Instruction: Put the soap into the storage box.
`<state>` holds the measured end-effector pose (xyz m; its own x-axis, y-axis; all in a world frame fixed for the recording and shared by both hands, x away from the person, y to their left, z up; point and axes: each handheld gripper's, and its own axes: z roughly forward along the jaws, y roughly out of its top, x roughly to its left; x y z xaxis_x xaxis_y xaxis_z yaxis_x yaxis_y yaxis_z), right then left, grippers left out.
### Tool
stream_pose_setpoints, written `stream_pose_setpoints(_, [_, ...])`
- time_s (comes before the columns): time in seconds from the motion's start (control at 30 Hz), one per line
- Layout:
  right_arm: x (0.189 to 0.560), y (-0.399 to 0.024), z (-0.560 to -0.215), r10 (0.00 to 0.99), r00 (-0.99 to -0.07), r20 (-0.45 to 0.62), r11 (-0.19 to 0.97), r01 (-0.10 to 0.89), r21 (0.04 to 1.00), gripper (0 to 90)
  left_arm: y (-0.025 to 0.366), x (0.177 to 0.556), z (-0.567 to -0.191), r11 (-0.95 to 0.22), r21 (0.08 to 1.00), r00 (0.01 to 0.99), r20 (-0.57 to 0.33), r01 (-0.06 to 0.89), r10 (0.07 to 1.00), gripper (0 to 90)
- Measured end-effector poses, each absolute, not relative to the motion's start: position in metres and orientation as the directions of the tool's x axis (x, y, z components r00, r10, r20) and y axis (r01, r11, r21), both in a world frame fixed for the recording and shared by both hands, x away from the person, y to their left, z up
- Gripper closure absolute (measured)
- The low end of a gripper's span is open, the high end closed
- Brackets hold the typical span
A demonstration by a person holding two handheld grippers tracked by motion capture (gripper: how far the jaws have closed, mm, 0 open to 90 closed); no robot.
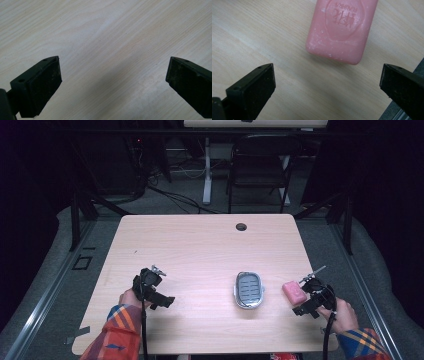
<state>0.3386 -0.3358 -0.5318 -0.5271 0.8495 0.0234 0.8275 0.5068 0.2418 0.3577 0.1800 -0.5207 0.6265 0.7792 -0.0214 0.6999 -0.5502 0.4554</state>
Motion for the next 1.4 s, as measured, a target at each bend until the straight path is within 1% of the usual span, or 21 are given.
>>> stream_pose_setpoints(0.07, [0.339,-0.336,-0.533,0.854,-0.519,0.018,0.5,0.831,0.245,0.0,0.181,0.357,-0.521,-0.549,0.454,0.624,-0.021,0.702,0.781,0.0])
stream_pose_setpoints(0.23, [0.345,-0.329,-0.532,0.841,-0.541,0.001,0.527,0.819,0.226,0.0,0.184,0.354,-0.52,-0.548,0.461,0.626,-0.02,0.698,0.78,0.1])
stream_pose_setpoints(0.53, [0.348,-0.328,-0.533,0.842,-0.539,0.001,0.526,0.822,0.217,0.0,0.183,0.356,-0.523,-0.552,0.454,0.632,-0.031,0.699,0.774,0.0])
stream_pose_setpoints(0.63, [0.344,-0.325,-0.531,0.838,-0.546,-0.007,0.533,0.815,0.227,0.0,0.183,0.352,-0.519,-0.55,0.472,0.634,-0.024,0.689,0.773,0.0])
stream_pose_setpoints(0.73, [0.34,-0.326,-0.53,0.853,-0.521,-0.006,0.505,0.824,0.255,0.0,0.182,0.354,-0.52,-0.553,0.468,0.636,-0.026,0.69,0.771,0.0])
stream_pose_setpoints(0.77, [0.34,-0.326,-0.526,0.85,-0.526,-0.028,0.517,0.821,0.241,0.0,0.182,0.354,-0.52,-0.553,0.465,0.636,-0.029,0.691,0.771,0.0])
stream_pose_setpoints(0.83, [0.341,-0.324,-0.523,0.856,-0.514,-0.049,0.509,0.823,0.254,0.0,0.181,0.355,-0.521,-0.556,0.466,0.64,-0.028,0.688,0.768,0.0])
stream_pose_setpoints(0.93, [0.342,-0.322,-0.521,0.861,-0.506,-0.048,0.498,0.821,0.278,0.0,0.181,0.356,-0.521,-0.555,0.467,0.639,-0.029,0.688,0.769,0.0])
stream_pose_setpoints(0.97, [0.345,-0.321,-0.518,0.853,-0.52,-0.054,0.515,0.818,0.258,0.0,0.18,0.356,-0.521,-0.553,0.469,0.638,-0.028,0.688,0.769,0.0])
stream_pose_setpoints(1.0, [0.347,-0.32,-0.517,0.856,-0.512,-0.067,0.511,0.82,0.26,0.0,0.181,0.355,-0.521,-0.553,0.47,0.638,-0.028,0.688,0.77,0.0])
stream_pose_setpoints(1.2, [0.36,-0.315,-0.519,0.86,-0.507,-0.055,0.503,0.826,0.253,0.0,0.18,0.358,-0.521,-0.551,0.469,0.635,-0.029,0.69,0.772,0.0])
stream_pose_setpoints(1.3, [0.367,-0.312,-0.522,0.856,-0.515,-0.05,0.511,0.828,0.232,0.0,0.177,0.359,-0.52,-0.557,0.466,0.639,-0.025,0.688,0.769,0.0])
stream_pose_setpoints(1.33, [0.367,-0.311,-0.524,0.866,-0.497,-0.047,0.492,0.832,0.256,0.0,0.177,0.359,-0.52,-0.557,0.466,0.639,-0.025,0.688,0.769,0.0])
stream_pose_setpoints(1.4, [0.37,-0.31,-0.52,0.85,-0.522,-0.077,0.525,0.825,0.208,0.0,0.176,0.359,-0.52,-0.559,0.466,0.64,-0.021,0.686,0.768,0.0])
